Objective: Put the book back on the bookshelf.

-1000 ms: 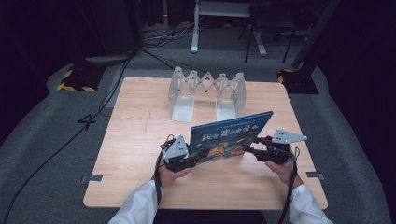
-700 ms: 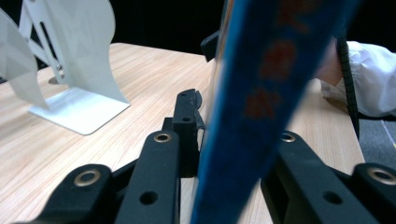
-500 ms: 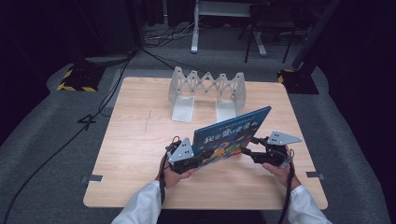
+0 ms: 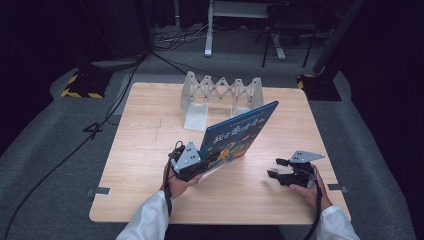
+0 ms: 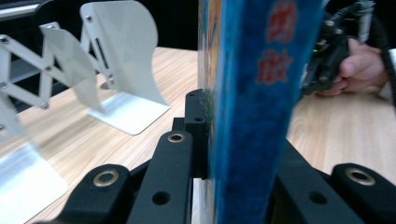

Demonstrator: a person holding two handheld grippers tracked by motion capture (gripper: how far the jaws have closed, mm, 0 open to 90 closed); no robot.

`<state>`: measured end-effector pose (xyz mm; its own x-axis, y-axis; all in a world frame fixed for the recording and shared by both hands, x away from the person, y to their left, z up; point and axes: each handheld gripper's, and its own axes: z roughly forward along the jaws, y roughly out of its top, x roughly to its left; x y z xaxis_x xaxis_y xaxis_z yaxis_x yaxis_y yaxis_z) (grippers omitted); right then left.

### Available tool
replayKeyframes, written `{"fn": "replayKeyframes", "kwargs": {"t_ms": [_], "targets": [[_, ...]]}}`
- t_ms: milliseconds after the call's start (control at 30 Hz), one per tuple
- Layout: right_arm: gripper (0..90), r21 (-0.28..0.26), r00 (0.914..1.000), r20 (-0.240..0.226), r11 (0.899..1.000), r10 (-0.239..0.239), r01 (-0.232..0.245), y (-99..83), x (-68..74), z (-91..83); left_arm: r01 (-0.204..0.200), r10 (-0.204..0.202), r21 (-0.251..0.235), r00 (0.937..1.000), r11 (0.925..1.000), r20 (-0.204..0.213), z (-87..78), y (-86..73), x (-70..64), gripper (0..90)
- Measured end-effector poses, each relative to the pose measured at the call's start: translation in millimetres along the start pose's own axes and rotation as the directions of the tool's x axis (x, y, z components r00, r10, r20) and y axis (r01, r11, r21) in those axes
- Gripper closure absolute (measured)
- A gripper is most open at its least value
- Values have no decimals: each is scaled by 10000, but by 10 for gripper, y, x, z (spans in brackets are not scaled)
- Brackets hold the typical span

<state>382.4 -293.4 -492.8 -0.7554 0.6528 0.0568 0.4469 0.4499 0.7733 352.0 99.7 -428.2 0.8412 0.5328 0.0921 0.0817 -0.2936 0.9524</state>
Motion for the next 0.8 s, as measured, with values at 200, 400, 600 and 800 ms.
{"fn": "replayKeyframes", "kwargs": {"t_ms": [200, 400, 600, 800], "targets": [[331, 457, 9998, 58, 9988, -183, 180, -67, 9, 32, -184, 191, 172, 9989, 9997, -434, -40, 51, 37, 829], [326, 510, 9996, 26, 9983, -286, 285, -67, 28, 53, -338, 362, 236, 9935, 9991, -1077, -167, 138, 118, 829], [328, 500, 9998, 6, 9985, -207, 207, -69, 19, 52, -504, 604, 624, 9835, 9968, -1703, -363, 158, 217, 829], [327, 486, 9998, 16, 9986, -211, 210, -67, 23, 57, -336, 487, 815, 9802, 9961, -1918, -532, 108, 330, 828]]}}
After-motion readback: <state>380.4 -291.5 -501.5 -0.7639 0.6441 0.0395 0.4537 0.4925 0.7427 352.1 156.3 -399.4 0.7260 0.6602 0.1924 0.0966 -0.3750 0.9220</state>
